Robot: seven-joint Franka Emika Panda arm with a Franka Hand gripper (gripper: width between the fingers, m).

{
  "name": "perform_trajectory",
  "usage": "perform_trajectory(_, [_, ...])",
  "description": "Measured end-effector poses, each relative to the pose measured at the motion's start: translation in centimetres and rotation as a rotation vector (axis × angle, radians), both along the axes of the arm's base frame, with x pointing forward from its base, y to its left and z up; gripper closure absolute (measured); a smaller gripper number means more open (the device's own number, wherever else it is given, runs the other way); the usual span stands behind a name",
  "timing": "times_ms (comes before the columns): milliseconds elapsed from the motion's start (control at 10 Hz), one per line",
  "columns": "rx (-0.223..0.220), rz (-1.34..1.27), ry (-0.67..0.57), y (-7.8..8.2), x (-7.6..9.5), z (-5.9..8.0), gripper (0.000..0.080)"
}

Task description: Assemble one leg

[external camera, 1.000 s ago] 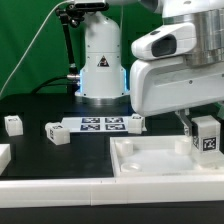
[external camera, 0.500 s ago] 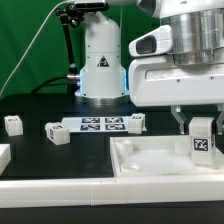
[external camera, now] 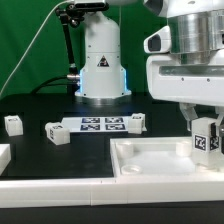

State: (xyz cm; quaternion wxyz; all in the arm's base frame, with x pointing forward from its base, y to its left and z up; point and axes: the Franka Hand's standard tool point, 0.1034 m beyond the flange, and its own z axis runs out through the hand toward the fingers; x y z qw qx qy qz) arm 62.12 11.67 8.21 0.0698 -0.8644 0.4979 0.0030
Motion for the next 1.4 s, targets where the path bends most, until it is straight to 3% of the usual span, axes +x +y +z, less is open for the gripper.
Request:
perform_trajectory(100, [0.003, -0.008, 0.001, 0.05, -0.02, -0.01, 0.0505])
perform_trajectory(200, [-0.001, 0.06, -0.008, -0.09, 0.04, 0.0, 0.0454])
perform_trajectory(300, [-0.004, 0.112, -0.017, -0.51, 0.18, 0.05, 0.0258])
perform_trajectory(400, [-0.014, 0.219, -0.028, -0.65, 0.24, 0.1, 0.0258])
perform_trajectory(500, [-0.021, 0.383, -0.04, -0.58, 0.26, 0.16, 0.0174])
perform_trajectory(1300, [-0.085, 1.168, -0.128, -0.21, 0.34, 0.04, 0.015])
perform_trajectory(1400, [-0.089, 1.236, -0.137, -0.27, 0.35, 0.04, 0.0244])
